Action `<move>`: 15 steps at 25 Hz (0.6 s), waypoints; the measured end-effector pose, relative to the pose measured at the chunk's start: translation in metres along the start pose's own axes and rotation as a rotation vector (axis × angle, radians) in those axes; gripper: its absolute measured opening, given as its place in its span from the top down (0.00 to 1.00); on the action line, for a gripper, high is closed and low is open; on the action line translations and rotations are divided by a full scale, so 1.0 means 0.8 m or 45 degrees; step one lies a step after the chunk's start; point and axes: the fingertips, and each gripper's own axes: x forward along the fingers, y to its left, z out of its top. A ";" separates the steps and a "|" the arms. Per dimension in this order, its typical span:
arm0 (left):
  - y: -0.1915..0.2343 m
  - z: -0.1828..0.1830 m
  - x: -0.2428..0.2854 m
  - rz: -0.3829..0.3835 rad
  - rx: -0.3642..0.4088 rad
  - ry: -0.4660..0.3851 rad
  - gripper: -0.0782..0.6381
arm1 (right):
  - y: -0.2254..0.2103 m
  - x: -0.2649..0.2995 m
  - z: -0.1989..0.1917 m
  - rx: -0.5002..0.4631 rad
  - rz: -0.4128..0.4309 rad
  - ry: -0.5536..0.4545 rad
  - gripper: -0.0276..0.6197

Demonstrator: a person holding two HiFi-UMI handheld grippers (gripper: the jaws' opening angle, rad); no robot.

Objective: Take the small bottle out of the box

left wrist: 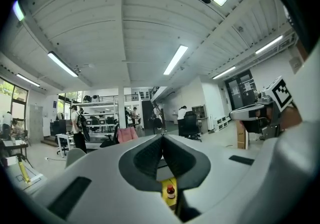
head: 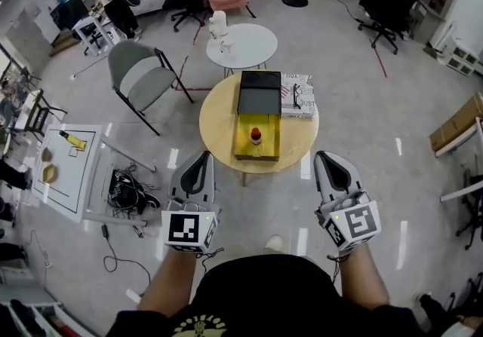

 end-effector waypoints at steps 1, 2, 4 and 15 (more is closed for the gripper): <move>0.002 -0.001 0.000 0.009 -0.002 0.006 0.87 | -0.001 0.003 0.001 0.002 0.008 -0.003 0.94; 0.003 -0.002 -0.001 0.017 -0.003 0.012 0.87 | -0.002 0.006 0.002 0.003 0.018 -0.004 0.94; 0.006 -0.003 0.000 0.030 -0.006 0.017 0.87 | -0.002 0.010 0.001 0.003 0.038 -0.004 0.94; 0.032 -0.013 0.014 0.056 -0.046 0.039 0.87 | -0.001 0.046 -0.006 0.000 0.079 0.019 0.93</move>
